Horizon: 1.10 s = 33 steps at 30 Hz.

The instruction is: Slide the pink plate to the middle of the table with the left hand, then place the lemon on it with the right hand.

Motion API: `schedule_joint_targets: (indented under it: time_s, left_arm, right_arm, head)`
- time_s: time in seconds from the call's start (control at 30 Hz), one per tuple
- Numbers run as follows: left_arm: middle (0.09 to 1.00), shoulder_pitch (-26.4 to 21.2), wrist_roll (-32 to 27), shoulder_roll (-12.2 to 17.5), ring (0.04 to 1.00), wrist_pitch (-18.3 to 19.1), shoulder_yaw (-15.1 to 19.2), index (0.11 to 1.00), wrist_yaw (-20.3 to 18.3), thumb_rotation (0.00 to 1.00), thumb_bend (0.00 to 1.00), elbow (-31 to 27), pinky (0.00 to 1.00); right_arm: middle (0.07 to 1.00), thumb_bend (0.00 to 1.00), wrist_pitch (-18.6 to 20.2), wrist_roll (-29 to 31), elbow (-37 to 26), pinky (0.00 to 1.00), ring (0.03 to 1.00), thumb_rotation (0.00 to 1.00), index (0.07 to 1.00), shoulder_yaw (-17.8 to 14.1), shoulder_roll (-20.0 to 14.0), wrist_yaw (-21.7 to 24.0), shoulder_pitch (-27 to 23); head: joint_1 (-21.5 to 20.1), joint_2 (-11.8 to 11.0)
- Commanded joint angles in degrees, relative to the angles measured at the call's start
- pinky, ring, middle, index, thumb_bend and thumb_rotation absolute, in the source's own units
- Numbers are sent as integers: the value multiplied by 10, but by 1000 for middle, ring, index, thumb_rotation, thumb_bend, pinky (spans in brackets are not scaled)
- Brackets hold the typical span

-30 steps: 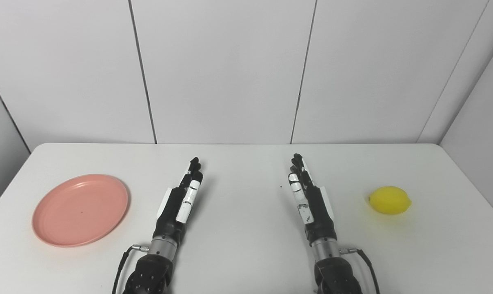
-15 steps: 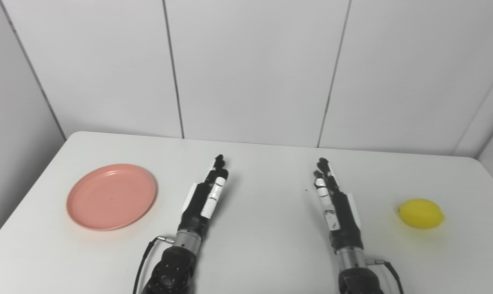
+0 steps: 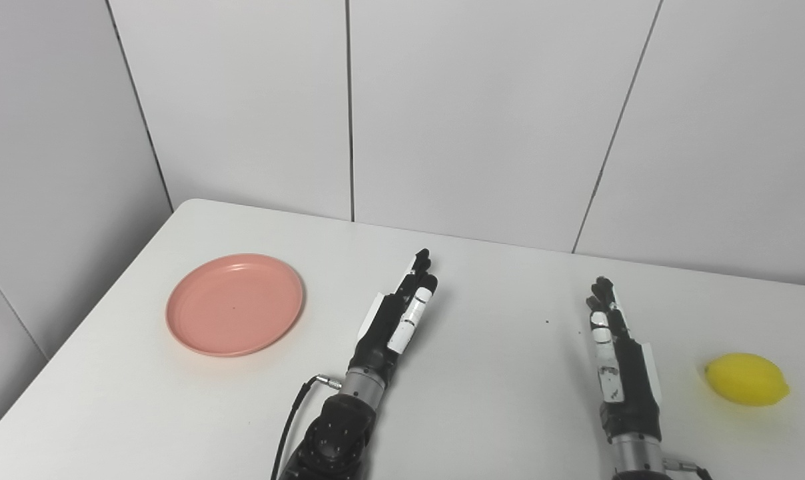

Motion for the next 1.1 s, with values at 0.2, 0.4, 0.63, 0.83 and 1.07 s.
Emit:
schedule_joint_targets:
  time_s: [0.2,0.4,0.63,0.83,1.07]
  left_arm:
    - [995,-8,-12,10,1000,-6,14,987,-1,1000,683,-32,1000]
    - [994,-13,-31,40,1000,31,43,989,-5,1000,668,-82,999]
    - [950,-20,-23,85,965,59,61,944,-8,1000,678,-126,979]
    - [937,-27,-45,113,949,83,82,935,-14,1000,675,-151,980]
    - [950,-20,-45,150,973,108,107,939,-12,1000,681,-164,998]
  right_arm:
    - [953,602,-27,14,5,984,957,1000,955,-7,-9,6,-6]
    - [961,571,-33,21,13,1000,970,1000,965,-7,-12,15,-10]
    - [957,561,-41,16,14,996,965,1000,961,-7,-13,11,-10]
    - [967,534,-44,30,14,1000,978,1000,974,-9,-15,19,-8]
    - [965,451,-34,40,-6,1000,982,1000,971,-9,-14,21,-2]
  head:
    - [20,-8]
    - [33,-27]
    - [48,-39]
    - [64,-49]
    - [78,-51]
